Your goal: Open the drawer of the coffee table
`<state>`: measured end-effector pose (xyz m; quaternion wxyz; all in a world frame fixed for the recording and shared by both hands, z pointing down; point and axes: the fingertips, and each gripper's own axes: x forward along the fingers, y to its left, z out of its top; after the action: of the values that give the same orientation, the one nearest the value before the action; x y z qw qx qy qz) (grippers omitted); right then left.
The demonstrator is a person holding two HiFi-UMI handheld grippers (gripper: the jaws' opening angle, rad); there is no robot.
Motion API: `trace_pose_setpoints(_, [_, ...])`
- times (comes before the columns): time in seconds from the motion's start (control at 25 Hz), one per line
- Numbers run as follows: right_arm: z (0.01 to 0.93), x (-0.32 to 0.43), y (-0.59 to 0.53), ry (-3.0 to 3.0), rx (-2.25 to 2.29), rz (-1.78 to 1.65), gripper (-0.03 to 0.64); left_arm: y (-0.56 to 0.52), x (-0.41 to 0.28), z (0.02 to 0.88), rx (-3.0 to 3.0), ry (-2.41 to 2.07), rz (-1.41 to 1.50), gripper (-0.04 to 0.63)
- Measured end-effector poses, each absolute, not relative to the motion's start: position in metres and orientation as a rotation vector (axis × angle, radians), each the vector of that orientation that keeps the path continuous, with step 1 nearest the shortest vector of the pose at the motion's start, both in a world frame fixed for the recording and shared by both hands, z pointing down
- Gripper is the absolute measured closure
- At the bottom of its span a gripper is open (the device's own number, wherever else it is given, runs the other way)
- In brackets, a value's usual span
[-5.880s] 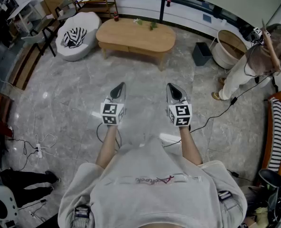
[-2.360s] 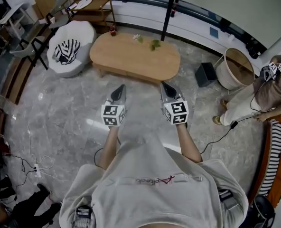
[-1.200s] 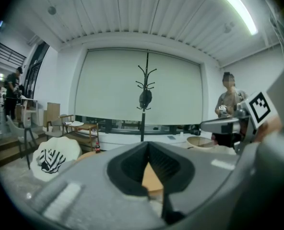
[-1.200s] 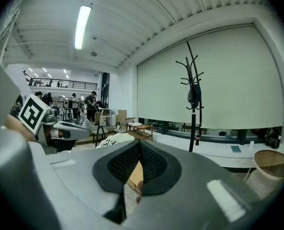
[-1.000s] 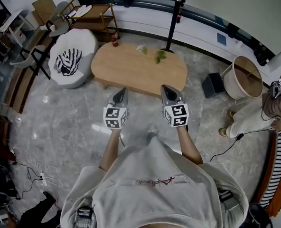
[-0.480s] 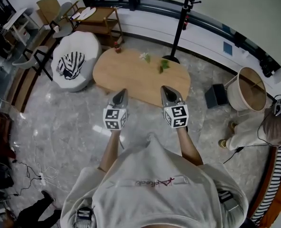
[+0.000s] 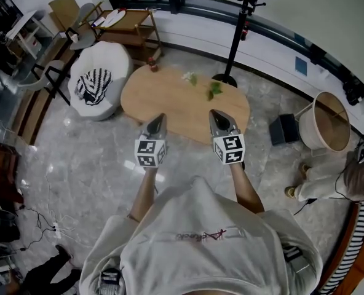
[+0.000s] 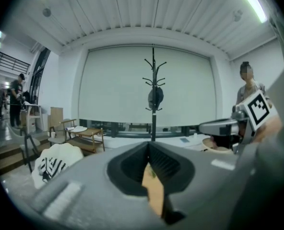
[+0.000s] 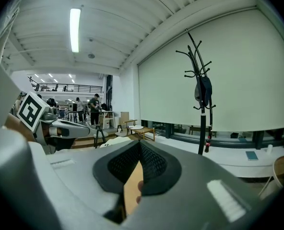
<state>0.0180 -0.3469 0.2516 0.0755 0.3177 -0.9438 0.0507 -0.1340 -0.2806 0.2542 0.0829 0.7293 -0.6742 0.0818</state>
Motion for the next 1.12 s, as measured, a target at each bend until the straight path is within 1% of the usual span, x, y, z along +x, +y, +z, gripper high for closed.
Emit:
trace_pose_setpoints(0.48, [0.263,0.023,-0.380,-2.807,1.012,0.194,0.614,-0.319,-0.133,0.263,2.203,-1.961,0.270,0.594])
trace_pose_setpoints(0.88, [0.268,0.053,-0.392,-2.680,1.266,0.215,0.614,-0.358,-0.117,0.268,2.372,-1.763,0.265,0.594])
trace_pose_setpoints(1.12, [0.273,0.048,-0.380,-2.574,1.419,0.247,0.614,-0.360,-0.132,0.280,2.438,-1.615,0.271,0.594])
